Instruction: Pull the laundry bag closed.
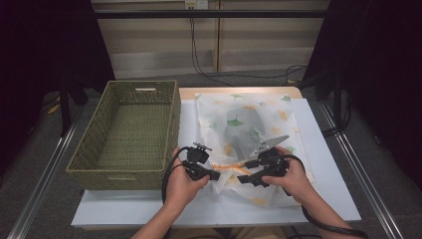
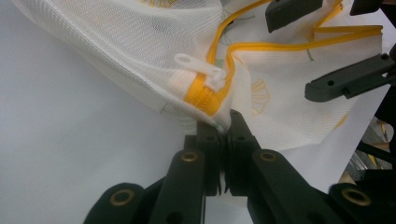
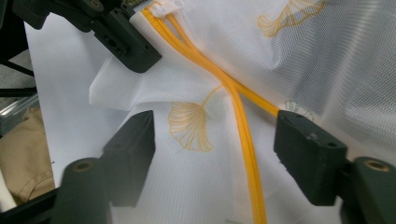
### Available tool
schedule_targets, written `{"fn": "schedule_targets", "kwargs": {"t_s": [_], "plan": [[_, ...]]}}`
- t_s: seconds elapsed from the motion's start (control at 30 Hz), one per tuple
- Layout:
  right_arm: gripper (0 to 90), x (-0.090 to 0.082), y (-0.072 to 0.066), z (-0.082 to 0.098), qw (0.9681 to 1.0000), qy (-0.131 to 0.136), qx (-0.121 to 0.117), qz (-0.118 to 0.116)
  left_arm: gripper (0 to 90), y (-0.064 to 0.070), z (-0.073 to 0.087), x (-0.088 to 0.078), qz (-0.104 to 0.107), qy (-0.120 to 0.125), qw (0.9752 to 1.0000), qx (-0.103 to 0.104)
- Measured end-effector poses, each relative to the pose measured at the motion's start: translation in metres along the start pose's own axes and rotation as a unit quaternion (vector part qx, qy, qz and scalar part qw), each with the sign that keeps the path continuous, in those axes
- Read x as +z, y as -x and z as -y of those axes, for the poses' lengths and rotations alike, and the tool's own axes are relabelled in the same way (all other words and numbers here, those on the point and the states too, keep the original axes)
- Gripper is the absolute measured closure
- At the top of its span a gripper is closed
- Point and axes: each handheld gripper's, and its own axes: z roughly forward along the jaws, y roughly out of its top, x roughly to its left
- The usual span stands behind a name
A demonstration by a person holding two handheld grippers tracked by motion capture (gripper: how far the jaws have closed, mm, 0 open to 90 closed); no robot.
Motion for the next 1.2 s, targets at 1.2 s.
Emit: {"fn": "schedule_targets", "kwargs": {"t_s": [1.2], "plan": [[17.4,0.016,0.005,-0.035,0.9990,0.014,0.038,0.016,85.7,0.002,-0.001,0.002,-0.001,0.005,1.0000,0.002]]}}
